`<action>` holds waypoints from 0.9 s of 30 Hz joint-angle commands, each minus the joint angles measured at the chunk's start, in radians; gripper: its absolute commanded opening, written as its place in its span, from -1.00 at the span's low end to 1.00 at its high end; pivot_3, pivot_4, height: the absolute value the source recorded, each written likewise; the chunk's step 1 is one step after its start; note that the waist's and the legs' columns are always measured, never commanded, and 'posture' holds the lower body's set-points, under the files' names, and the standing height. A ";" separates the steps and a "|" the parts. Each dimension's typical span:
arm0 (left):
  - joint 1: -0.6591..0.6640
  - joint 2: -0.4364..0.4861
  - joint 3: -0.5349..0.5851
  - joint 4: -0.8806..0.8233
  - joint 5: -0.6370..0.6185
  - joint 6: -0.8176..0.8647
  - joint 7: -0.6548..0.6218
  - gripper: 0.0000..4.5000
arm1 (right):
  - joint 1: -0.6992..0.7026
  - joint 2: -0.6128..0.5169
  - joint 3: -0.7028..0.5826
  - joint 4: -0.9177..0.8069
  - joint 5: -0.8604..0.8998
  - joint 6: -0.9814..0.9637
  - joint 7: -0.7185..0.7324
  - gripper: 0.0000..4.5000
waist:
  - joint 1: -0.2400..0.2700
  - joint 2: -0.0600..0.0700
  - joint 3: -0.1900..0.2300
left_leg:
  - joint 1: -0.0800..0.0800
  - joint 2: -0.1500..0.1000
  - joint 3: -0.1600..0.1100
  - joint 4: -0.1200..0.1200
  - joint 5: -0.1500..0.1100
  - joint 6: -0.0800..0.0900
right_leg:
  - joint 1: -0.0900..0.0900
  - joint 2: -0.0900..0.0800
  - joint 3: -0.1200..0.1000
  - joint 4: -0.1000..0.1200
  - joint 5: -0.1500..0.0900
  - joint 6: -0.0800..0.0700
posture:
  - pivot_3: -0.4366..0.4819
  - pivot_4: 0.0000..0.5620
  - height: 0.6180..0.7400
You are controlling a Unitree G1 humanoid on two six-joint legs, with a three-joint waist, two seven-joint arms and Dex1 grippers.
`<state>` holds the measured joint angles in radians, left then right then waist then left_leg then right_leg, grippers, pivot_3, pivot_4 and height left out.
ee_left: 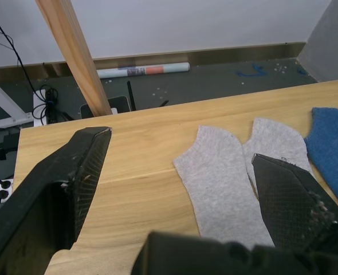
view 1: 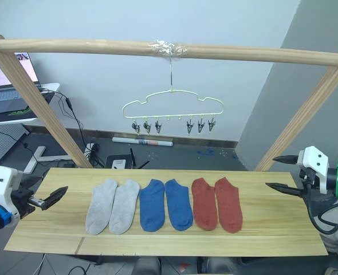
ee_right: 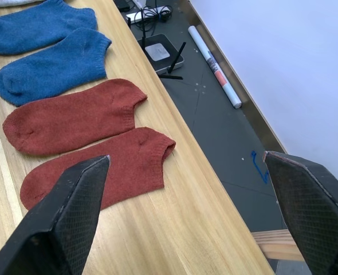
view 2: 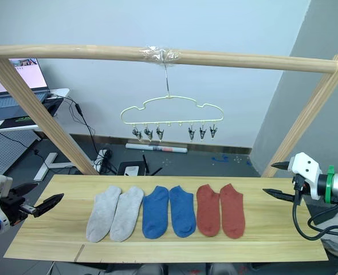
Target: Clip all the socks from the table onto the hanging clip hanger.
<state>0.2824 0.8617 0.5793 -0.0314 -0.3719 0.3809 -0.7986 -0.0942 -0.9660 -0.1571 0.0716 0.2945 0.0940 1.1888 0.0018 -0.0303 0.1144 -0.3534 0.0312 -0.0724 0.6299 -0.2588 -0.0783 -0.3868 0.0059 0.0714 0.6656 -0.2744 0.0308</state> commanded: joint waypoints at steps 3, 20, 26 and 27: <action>-0.035 0.017 0.049 -0.004 -0.020 0.007 -0.001 0.99 | -0.030 -0.008 -0.036 -0.048 0.018 0.028 -0.028 1.00 | 0.000 0.000 0.000 | 0.000 0.000 0.000 0.000 0.000 0.000 | 0.000 0.000 0.000 0.000 0.000 0.000 | 0.24 -0.82 0.92; -0.032 -0.009 0.041 -0.013 -0.023 -0.083 -0.057 0.99 | -0.008 0.013 -0.053 -0.112 0.045 0.077 -0.065 1.00 | -0.002 0.000 0.000 | 0.000 0.000 0.000 0.000 0.000 0.000 | 0.000 0.000 0.000 0.000 -0.001 -0.001 | 0.18 -0.73 0.92; -0.055 -0.021 0.013 -0.032 -0.026 -0.053 -0.041 0.99 | -0.004 0.018 -0.066 -0.121 0.043 0.064 -0.083 1.00 | -0.003 0.001 0.001 | 0.000 0.000 0.000 0.000 0.000 0.000 | 0.000 0.000 0.000 0.000 -0.001 -0.001 | 0.14 -0.69 0.92; -0.060 -0.025 0.000 -0.037 -0.016 -0.049 -0.028 0.99 | -0.005 0.019 -0.067 -0.124 0.044 0.067 -0.086 1.00 | -0.004 0.002 0.001 | 0.000 0.000 0.000 0.000 0.000 0.000 | 0.000 0.000 0.000 0.000 -0.001 -0.001 | 0.13 -0.67 0.92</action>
<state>0.2344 0.8378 0.5886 -0.0357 -0.3928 0.3295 -0.8454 -0.0924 -0.9370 -0.1780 -0.0198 0.3299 0.1699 1.1101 -0.0017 -0.0286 0.1157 -0.3533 0.0313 -0.0722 0.6301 -0.2588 -0.0783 -0.3868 0.0059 0.0718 0.6657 -0.2750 0.0298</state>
